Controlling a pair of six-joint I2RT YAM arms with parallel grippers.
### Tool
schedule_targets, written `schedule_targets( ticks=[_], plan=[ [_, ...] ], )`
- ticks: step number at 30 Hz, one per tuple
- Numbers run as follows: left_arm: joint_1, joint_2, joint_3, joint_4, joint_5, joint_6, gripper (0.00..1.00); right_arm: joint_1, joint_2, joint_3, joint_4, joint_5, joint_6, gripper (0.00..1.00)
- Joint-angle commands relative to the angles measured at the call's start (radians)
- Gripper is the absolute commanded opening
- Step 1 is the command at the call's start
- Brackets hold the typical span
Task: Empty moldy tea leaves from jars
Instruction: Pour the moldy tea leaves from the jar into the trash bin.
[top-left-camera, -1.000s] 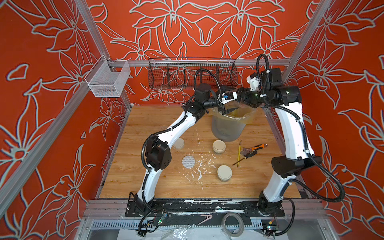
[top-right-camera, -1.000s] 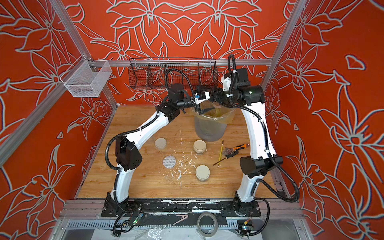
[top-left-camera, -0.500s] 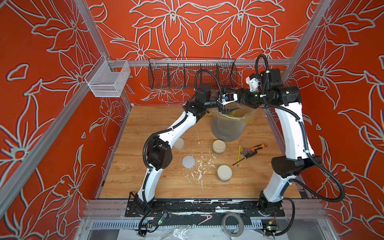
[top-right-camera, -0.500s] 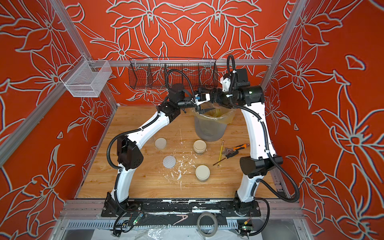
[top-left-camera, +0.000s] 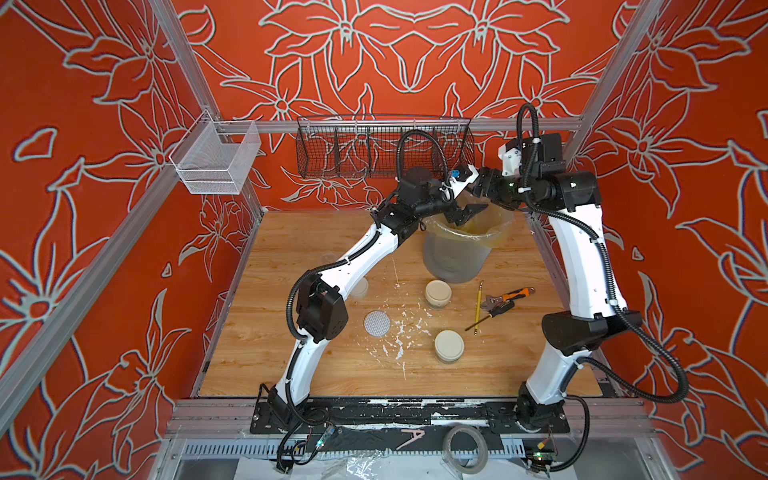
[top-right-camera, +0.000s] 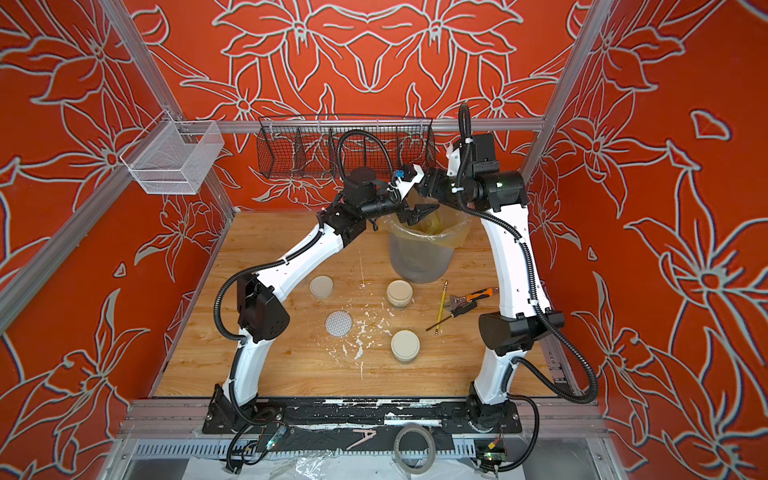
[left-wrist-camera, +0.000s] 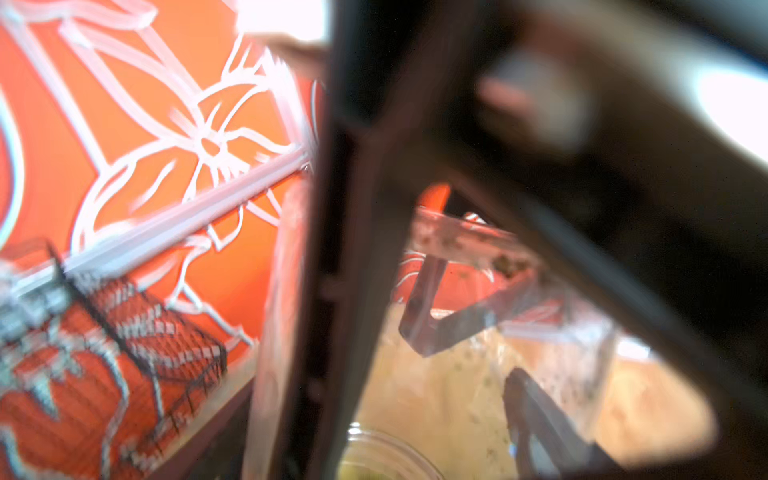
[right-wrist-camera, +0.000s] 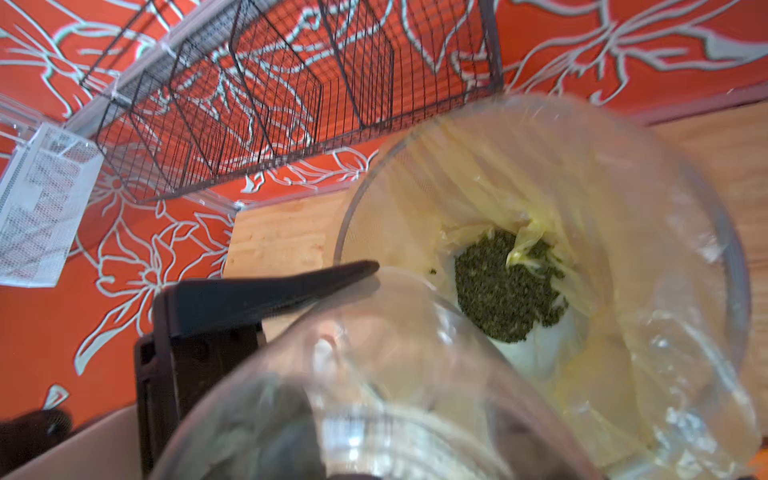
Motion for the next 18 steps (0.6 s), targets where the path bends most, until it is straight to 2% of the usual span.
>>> schedule_targets(
  ticks=[1,3,4,6,9,13,18],
  plan=[
    [0.043,0.027,0.101,-0.045,-0.279,-0.479,0.76,0.032,0.006,0.03,0.038,-0.019,0.058,0.19],
    [0.044,0.039,0.125,-0.074,-0.255,-0.504,0.78,0.033,0.019,0.052,0.045,-0.012,0.056,0.18],
    [0.044,0.039,0.129,-0.08,-0.24,-0.499,0.83,0.033,0.033,0.076,0.033,-0.004,0.052,0.18],
    [0.044,0.032,0.127,-0.097,-0.21,-0.461,0.99,0.033,0.057,0.134,-0.005,0.023,0.031,0.17],
    [0.045,-0.006,0.09,-0.129,-0.17,-0.369,0.97,0.032,0.082,0.208,-0.06,0.104,-0.012,0.16],
    [0.047,-0.142,-0.124,-0.061,-0.166,-0.28,0.98,0.033,0.076,0.214,-0.07,0.266,-0.07,0.15],
    [0.047,-0.345,-0.443,0.09,-0.172,-0.199,0.97,0.043,0.09,0.199,-0.071,0.353,-0.112,0.14]
  ],
)
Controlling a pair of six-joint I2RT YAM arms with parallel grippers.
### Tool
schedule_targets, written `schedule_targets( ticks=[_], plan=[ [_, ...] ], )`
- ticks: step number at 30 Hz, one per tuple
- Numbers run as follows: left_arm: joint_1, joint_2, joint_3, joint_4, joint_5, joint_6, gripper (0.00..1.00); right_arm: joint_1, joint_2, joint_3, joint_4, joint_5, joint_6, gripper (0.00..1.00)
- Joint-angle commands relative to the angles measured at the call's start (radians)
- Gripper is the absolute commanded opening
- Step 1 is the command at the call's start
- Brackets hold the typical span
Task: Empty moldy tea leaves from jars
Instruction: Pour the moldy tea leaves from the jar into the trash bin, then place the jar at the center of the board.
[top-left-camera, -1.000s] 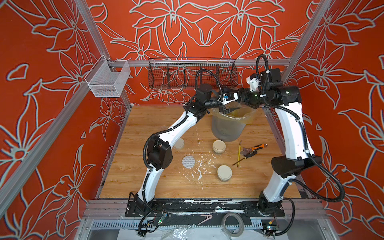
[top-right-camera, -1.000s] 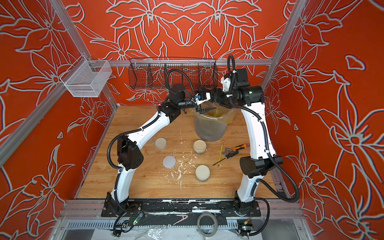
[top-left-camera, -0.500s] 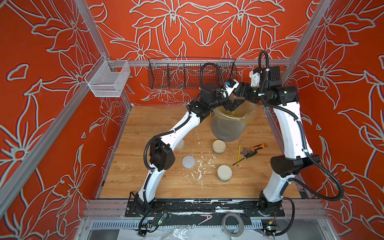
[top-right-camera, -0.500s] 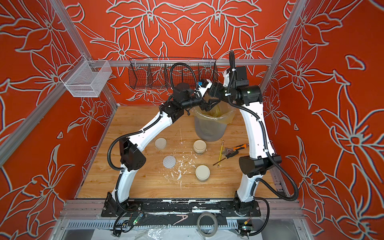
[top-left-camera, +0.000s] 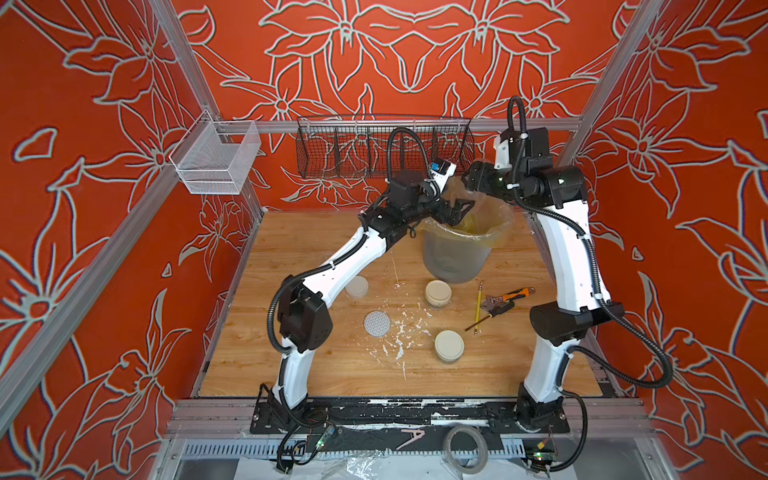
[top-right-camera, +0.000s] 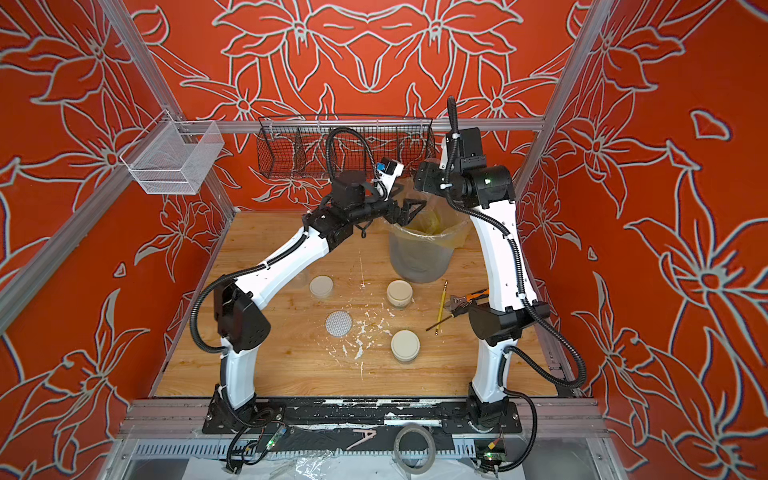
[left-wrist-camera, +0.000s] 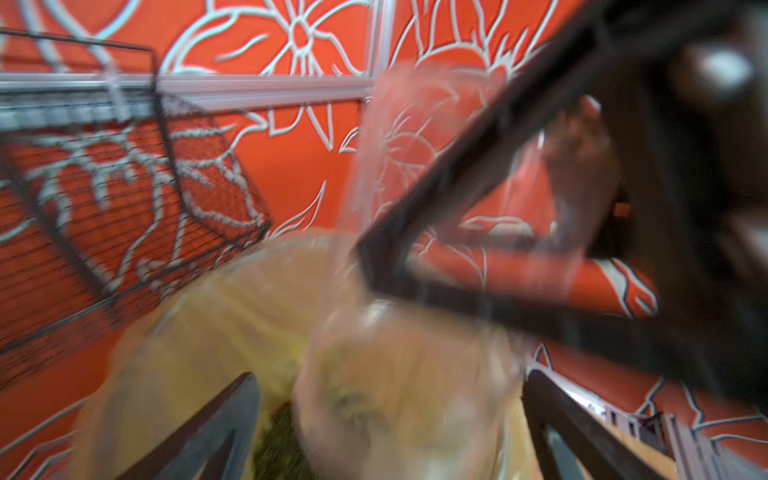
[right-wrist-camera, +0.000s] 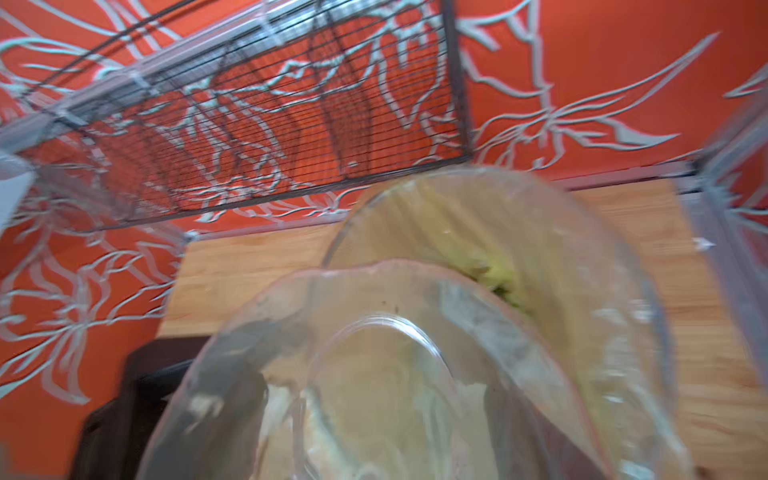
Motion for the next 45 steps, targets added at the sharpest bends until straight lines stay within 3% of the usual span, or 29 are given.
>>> schedule_targets(
  ticks=[1,2,5,6,7,9,10,11,13,14,17,30,37,45],
  plan=[
    [0.017,-0.141,-0.146,0.116,-0.04,0.068,0.97,0.008,-0.006,0.019,-0.022,0.135,-0.059,0.14],
    [0.017,-0.175,-0.191,0.126,-0.051,0.075,0.97,0.027,0.002,0.018,-0.027,0.188,-0.088,0.14],
    [0.017,-0.297,-0.354,0.193,-0.084,0.08,0.97,0.155,0.047,0.013,-0.021,0.55,-0.288,0.13],
    [0.017,-0.339,-0.411,0.231,-0.088,0.083,0.97,0.179,0.065,0.018,-0.022,0.611,-0.314,0.11],
    [0.017,-0.375,-0.46,0.264,-0.091,0.087,0.98,0.177,0.071,0.03,-0.038,0.561,-0.275,0.11],
    [0.017,-0.425,-0.522,0.298,-0.092,0.108,0.97,0.118,0.057,0.01,-0.032,0.248,-0.142,0.11],
    [0.017,-0.441,-0.54,0.303,-0.092,0.117,0.97,0.094,0.042,-0.03,-0.002,0.158,-0.081,0.11],
    [0.017,-0.455,-0.559,0.309,-0.093,0.13,0.97,0.104,0.032,-0.06,0.025,0.23,-0.07,0.09],
    [0.017,-0.476,-0.583,0.315,-0.088,0.157,0.97,0.18,0.048,-0.047,0.039,0.529,-0.186,0.07],
    [0.018,-0.485,-0.592,0.312,-0.085,0.168,0.97,0.183,0.073,0.002,0.001,0.516,-0.186,0.07],
    [0.019,-0.487,-0.607,0.323,-0.054,0.204,0.97,0.115,0.093,0.073,-0.066,0.199,-0.022,0.08],
    [0.083,-0.378,-0.508,0.547,0.264,0.266,0.97,0.008,-0.258,-0.396,0.433,-0.394,0.383,0.1],
    [0.1,-0.28,-0.35,0.587,0.392,0.294,0.97,0.006,-0.397,-0.667,0.714,-0.605,0.588,0.1],
    [0.101,-0.229,-0.29,0.582,0.4,0.278,0.97,0.007,-0.475,-0.826,0.926,-0.714,0.745,0.1]
  ],
)
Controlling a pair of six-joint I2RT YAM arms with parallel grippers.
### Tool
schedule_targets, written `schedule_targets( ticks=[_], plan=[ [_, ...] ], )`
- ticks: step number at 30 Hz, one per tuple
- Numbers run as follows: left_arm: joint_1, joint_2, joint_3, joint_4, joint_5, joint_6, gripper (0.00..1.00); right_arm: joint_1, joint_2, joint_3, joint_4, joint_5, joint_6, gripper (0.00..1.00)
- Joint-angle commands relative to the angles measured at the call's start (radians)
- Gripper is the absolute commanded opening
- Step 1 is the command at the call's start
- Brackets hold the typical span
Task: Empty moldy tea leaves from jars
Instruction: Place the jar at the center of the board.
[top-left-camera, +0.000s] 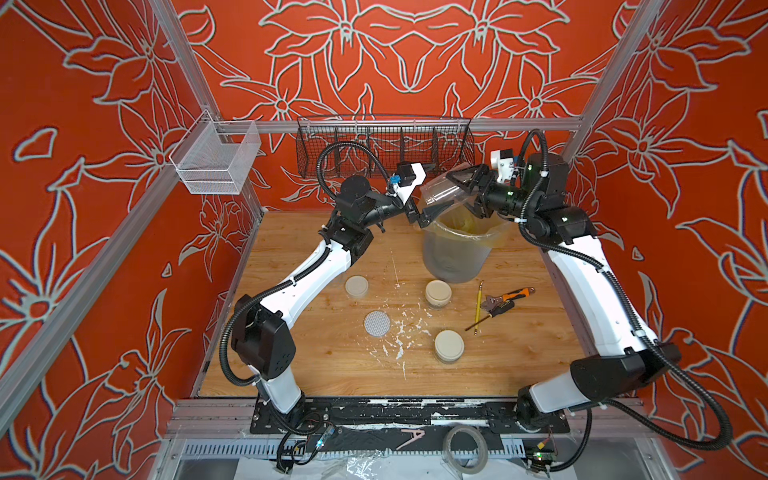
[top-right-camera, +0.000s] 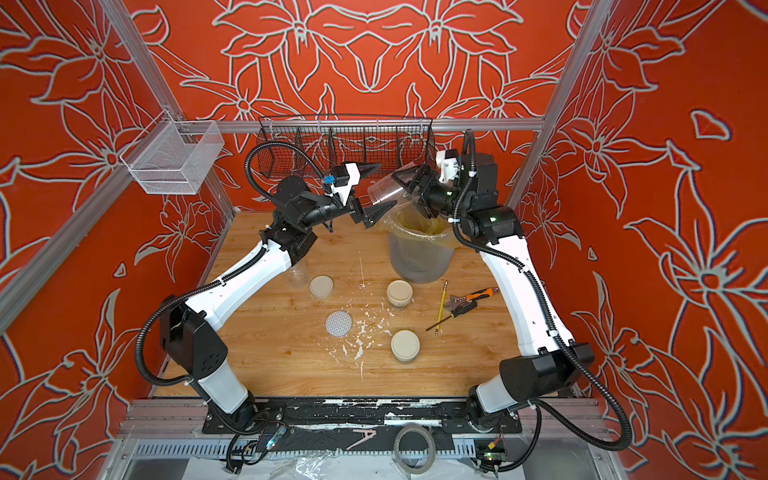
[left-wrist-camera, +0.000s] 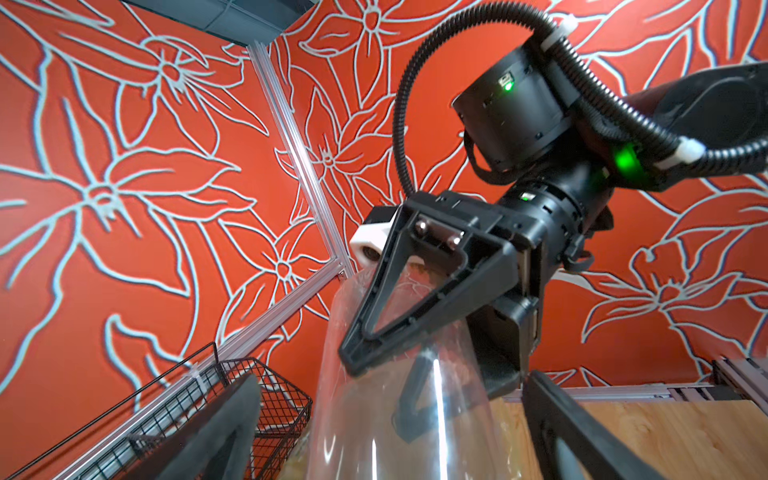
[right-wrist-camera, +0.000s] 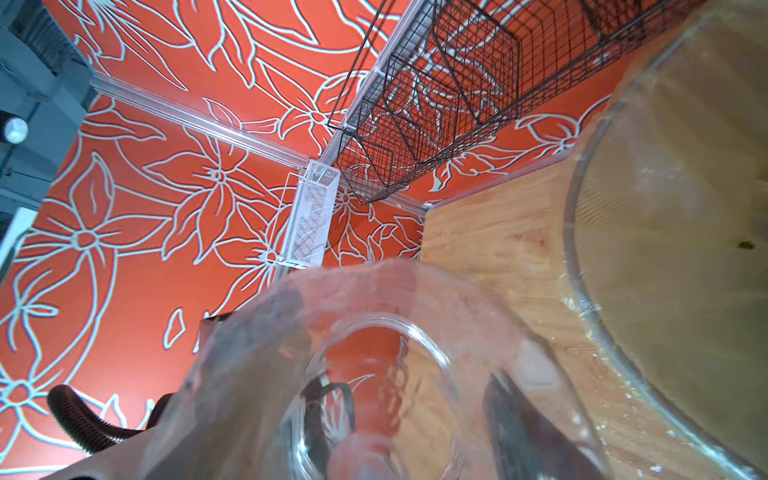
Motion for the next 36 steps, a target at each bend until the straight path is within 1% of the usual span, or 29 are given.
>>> schedule_targets(
  ticks=[1,3,7,14,22,28,30,31,33,35,36],
  plan=[
    [0.003,0.023,0.019,0.045,0.038,0.001,0.97,0.004,-0.054,-0.023,0.168,-0.084,0.119,0.1],
    [0.002,0.032,0.014,0.057,0.032,-0.006,0.97,0.006,-0.061,-0.04,0.202,-0.097,0.146,0.1],
    [0.003,0.049,0.013,0.08,0.043,-0.024,0.97,0.01,-0.073,-0.055,0.224,-0.095,0.157,0.1],
    [0.003,0.075,0.027,0.164,0.063,-0.093,0.97,0.021,-0.066,-0.088,0.282,-0.124,0.206,0.1],
    [0.002,0.076,0.03,0.233,0.066,-0.151,1.0,0.024,-0.072,-0.111,0.286,-0.122,0.202,0.1],
    [0.002,0.076,0.041,0.207,0.071,-0.152,0.8,0.026,-0.076,-0.117,0.306,-0.133,0.218,0.1],
    [0.003,0.072,0.039,0.198,0.069,-0.153,0.75,0.026,-0.078,-0.121,0.305,-0.135,0.217,0.11],
    [0.002,0.071,0.04,0.191,0.069,-0.156,0.73,0.026,-0.08,-0.125,0.307,-0.135,0.214,0.15],
    [0.003,0.062,0.038,0.163,0.069,-0.158,0.71,0.025,-0.085,-0.135,0.31,-0.138,0.206,0.27],
    [0.003,0.045,0.031,0.125,0.066,-0.157,0.69,0.025,-0.097,-0.146,0.297,-0.126,0.182,0.46],
    [0.003,0.036,0.027,0.106,0.063,-0.155,0.68,0.025,-0.105,-0.15,0.283,-0.109,0.165,0.58]
  ],
)
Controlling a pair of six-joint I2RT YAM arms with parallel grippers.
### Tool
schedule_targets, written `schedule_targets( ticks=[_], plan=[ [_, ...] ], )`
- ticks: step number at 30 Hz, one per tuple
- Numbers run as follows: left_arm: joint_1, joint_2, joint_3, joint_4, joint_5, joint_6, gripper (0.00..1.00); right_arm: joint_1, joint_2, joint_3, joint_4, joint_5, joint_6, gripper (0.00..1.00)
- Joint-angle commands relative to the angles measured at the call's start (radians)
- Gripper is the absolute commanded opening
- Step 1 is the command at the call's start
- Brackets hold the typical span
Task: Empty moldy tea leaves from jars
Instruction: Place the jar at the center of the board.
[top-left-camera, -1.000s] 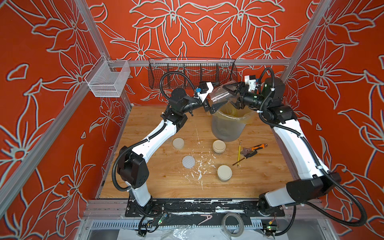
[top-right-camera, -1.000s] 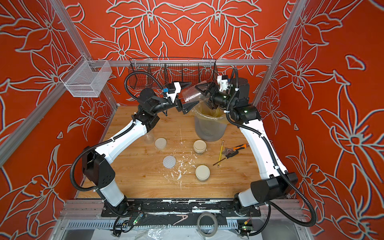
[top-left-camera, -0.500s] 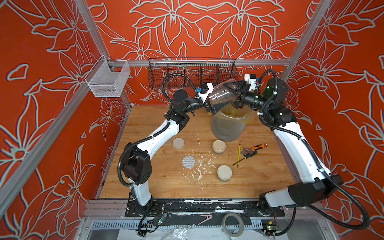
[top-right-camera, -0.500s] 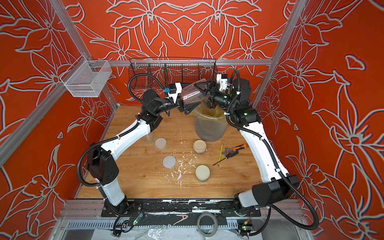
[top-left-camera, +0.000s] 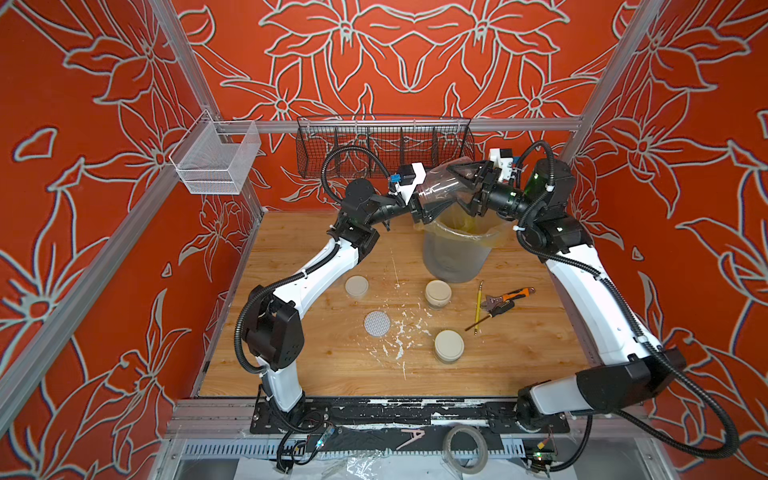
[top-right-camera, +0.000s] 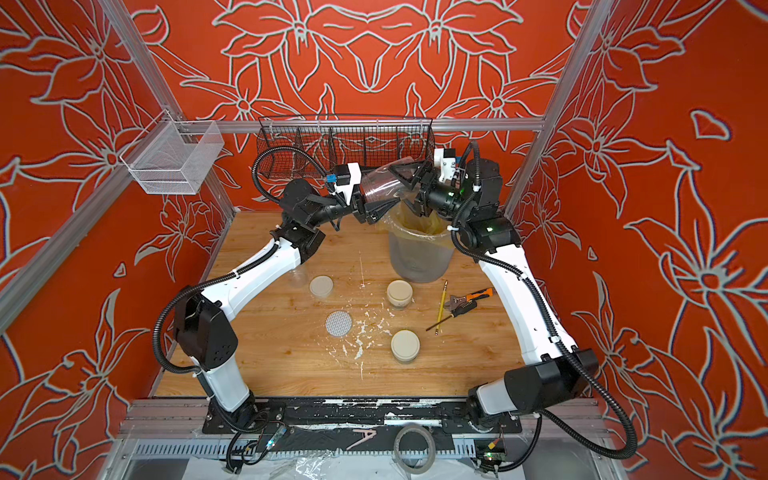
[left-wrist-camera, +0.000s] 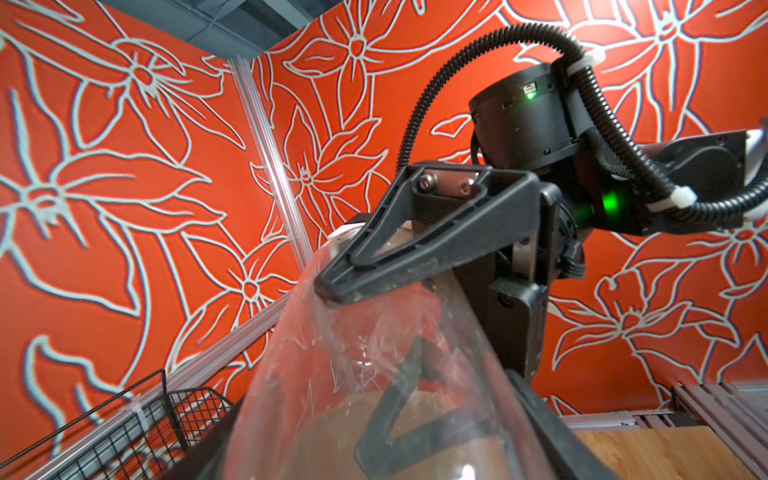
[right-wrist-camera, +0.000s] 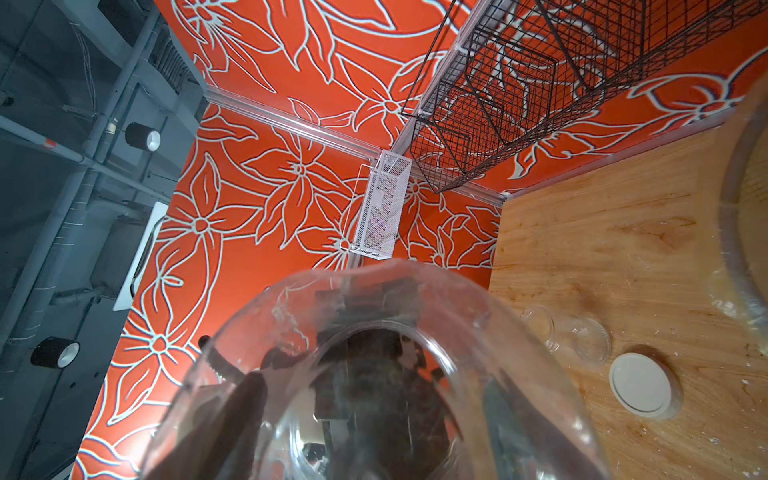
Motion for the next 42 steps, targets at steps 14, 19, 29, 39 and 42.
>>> schedule_targets(
  ticks=[14,19,29,39,42],
  plan=[
    [0.004,-0.295,0.001,-0.66,-0.444,-0.139,0.63,0.009,-0.324,-0.185,-0.156,0.404,-0.316,0.97],
    [0.005,-0.34,0.086,-1.075,-0.737,-0.286,0.64,0.036,-0.369,-0.194,-0.266,0.462,-0.464,0.97],
    [0.004,-0.402,0.108,-1.721,-0.923,-0.468,0.62,0.208,-0.231,-0.07,-0.582,0.451,-0.742,0.97],
    [0.005,-0.537,-0.262,-1.849,-0.975,-0.603,0.62,0.311,-0.083,-0.038,-0.707,0.39,-0.834,0.97],
    [0.005,-0.563,-0.399,-1.77,-0.98,-0.626,0.62,0.337,-0.061,-0.045,-0.731,0.41,-0.849,0.97]
  ],
)
